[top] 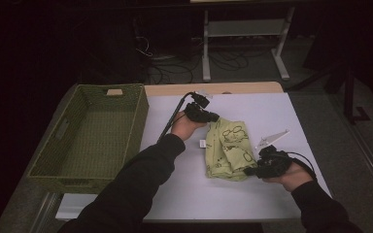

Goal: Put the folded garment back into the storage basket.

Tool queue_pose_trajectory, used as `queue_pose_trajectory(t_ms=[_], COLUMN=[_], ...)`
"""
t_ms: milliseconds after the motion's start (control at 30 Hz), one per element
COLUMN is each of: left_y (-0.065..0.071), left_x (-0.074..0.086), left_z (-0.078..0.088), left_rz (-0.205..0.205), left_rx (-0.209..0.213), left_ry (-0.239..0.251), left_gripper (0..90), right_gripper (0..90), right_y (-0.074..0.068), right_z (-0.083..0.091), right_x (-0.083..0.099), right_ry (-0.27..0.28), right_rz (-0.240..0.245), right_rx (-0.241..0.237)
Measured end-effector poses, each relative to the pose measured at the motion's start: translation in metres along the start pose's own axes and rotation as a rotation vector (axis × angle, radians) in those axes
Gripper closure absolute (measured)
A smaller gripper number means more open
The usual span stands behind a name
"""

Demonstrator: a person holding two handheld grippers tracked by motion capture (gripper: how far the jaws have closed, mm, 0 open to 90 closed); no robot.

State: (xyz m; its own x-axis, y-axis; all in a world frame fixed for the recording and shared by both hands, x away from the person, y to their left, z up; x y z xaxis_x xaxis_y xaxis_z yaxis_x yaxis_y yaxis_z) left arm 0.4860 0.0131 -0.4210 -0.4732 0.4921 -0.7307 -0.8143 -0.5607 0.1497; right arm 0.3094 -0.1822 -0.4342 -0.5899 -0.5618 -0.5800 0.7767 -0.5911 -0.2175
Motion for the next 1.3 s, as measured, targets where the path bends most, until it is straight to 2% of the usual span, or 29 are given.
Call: queue_pose_trajectory(t_ms=[400,667,900,1300], left_y=[0.000,-0.001,-0.005,-0.016], left_x=[-0.015,-0.023,-0.033,-0.036], left_z=[0.038,0.065,0.094,0.130], left_rz=[0.002,0.019,0.005,0.027], left_rx=[-0.021,0.005,-0.003,-0.021], left_ry=[0.013,0.018,0.025,0.036], left_gripper=[84.0,84.1,84.1,84.1], right_gripper=[72.2,72.2,72.2,72.3], right_y=[-0.011,-0.021,-0.029,-0.045], right_z=[0.011,0.016,0.017,0.016], right_x=[-0.021,-0.037,-0.058,-0.097], right_ry=[0.029,0.044,0.055,0.058], right_rz=[0.019,0.041,0.061,0.102], right_rx=[-0.033,-0.052,-0.073,-0.099])
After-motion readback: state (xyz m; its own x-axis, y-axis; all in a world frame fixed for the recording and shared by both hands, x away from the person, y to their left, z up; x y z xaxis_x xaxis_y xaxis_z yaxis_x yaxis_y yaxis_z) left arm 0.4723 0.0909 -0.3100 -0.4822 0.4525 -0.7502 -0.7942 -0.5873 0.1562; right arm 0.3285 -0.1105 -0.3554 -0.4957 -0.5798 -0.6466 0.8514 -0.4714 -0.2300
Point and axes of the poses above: each handheld gripper's, and its own axes: z roughly backward along the jaws, x roughly out of its underside, y roughly to its right, the point moved 4 cm from there along -z, roughly forward along the jaws, and after that the axes turned 2 degrees about -x, right-handed, at the moved point
